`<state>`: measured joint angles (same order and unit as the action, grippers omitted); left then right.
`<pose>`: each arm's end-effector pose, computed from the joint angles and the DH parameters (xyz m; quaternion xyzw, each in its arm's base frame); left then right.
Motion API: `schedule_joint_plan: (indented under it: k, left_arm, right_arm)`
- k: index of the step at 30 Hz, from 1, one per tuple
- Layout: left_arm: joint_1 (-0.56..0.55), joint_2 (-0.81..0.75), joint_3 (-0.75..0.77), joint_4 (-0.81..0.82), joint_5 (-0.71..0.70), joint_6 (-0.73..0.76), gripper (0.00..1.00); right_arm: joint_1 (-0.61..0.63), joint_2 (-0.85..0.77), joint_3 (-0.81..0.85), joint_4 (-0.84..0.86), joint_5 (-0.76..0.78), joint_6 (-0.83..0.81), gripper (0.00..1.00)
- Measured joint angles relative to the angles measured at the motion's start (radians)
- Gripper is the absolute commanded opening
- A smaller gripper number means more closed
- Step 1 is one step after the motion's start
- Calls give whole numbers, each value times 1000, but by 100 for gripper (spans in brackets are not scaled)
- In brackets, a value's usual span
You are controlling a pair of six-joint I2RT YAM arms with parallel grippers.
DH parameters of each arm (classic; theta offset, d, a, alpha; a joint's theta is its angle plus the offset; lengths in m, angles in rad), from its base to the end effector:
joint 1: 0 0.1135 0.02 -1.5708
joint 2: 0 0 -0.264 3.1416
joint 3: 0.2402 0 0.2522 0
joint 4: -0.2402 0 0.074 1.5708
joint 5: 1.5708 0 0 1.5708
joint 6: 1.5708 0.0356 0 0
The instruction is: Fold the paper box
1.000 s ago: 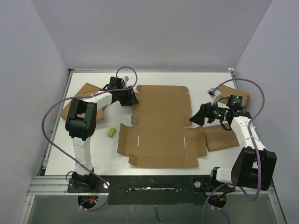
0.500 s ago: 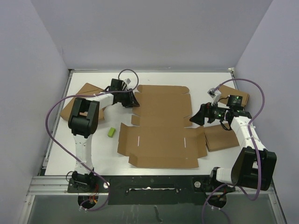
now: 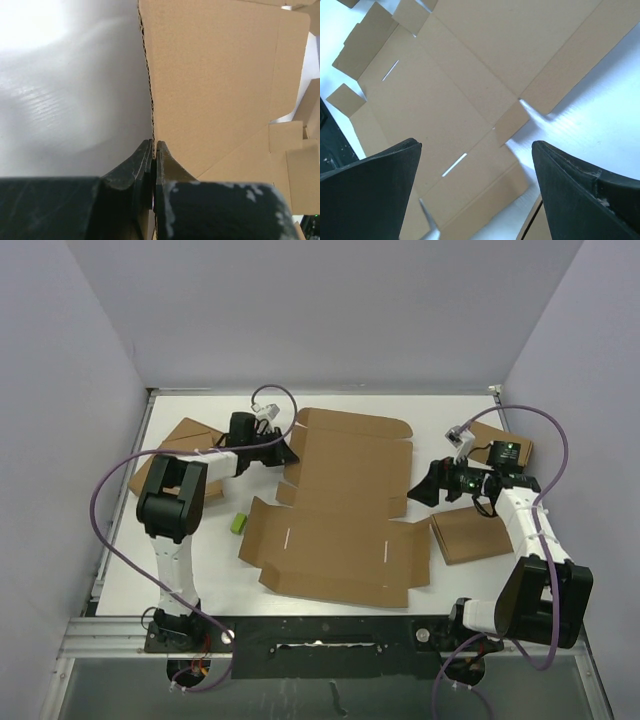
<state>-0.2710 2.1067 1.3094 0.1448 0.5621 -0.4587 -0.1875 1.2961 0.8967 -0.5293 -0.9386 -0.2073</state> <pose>0.4300 -0.1392 0.1439 0.0417 0.8690 -0.3842 0.3091 0.2552 -0.0192 0.2515 -0.1511 0.8449 0.3656 0.3601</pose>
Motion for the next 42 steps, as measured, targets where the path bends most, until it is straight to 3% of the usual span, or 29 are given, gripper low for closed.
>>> schedule_joint_plan:
  k: [10,17,42]
  left_arm:
    - [-13,-258,-209,359,56,61,0]
    - [-15,-292,-247,522,105,61,0]
    - [-23,-292,-290,636,185,64,0]
  right_arm:
    - [-106,0,88,-2,-5,-18,100]
    - [-133,78,147,87,-87,26,98]
    - [-68,337,298,290,-67,85,88]
